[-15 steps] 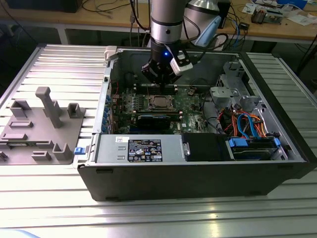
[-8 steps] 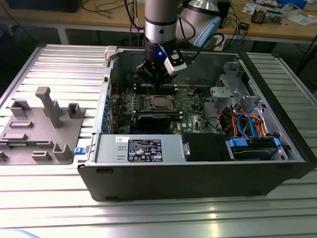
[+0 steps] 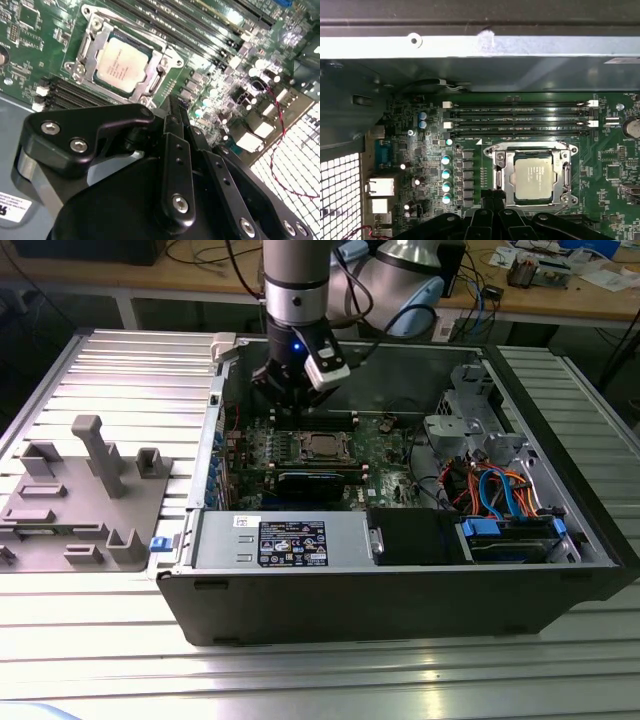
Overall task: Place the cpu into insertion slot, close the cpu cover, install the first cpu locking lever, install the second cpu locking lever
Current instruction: 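Install the first cpu locking lever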
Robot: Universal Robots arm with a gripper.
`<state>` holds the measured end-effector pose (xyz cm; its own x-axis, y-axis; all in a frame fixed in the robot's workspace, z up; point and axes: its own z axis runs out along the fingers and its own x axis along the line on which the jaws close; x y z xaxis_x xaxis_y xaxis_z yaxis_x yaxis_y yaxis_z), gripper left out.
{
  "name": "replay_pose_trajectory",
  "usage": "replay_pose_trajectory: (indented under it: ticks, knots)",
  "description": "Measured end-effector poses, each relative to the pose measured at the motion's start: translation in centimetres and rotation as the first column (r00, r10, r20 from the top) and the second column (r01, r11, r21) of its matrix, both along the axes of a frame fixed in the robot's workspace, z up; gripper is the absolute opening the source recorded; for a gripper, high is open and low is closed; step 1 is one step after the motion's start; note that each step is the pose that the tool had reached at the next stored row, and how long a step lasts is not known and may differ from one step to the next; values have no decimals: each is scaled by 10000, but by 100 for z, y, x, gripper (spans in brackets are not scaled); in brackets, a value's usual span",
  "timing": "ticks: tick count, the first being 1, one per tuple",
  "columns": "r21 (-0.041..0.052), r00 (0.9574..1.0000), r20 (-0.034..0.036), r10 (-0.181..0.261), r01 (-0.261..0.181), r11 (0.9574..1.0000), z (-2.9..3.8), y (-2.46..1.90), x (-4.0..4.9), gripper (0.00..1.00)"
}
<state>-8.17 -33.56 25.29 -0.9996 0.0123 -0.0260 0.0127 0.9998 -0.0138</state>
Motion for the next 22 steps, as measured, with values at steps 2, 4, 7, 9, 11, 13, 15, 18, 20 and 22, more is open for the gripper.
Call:
replay_pose_trajectory:
  ticks: [2, 4, 7, 9, 11, 13, 15, 18, 20, 22]
  knots:
    - [-2, 10000, -1, -9, 9, 10000, 1, 13, -14, 11]
    - [0, 10000, 0, -10, 10, 10000, 0, 33, -39, 11]
    - [0, 10000, 0, -10, 10, 10000, 0, 67, -46, 11]
    - [0, 10000, 0, -9, 9, 10000, 1, 96, -54, 11]
    - [-1, 10000, 0, -8, 8, 10000, 6, 115, -71, 11]
    - [0, 10000, 1, -10, 10, 10000, 11, 134, -90, 11]
    - [-1, 10000, 1, -10, 10, 10000, 16, 153, -99, 11]
    - [-1, 10000, 1, -9, 9, 10000, 24, 193, -108, 11]
    - [-1, 10000, 0, -9, 9, 10000, 31, 219, -111, 11]
    - [-1, 10000, 0, -10, 10, 10000, 47, 240, -112, 11]
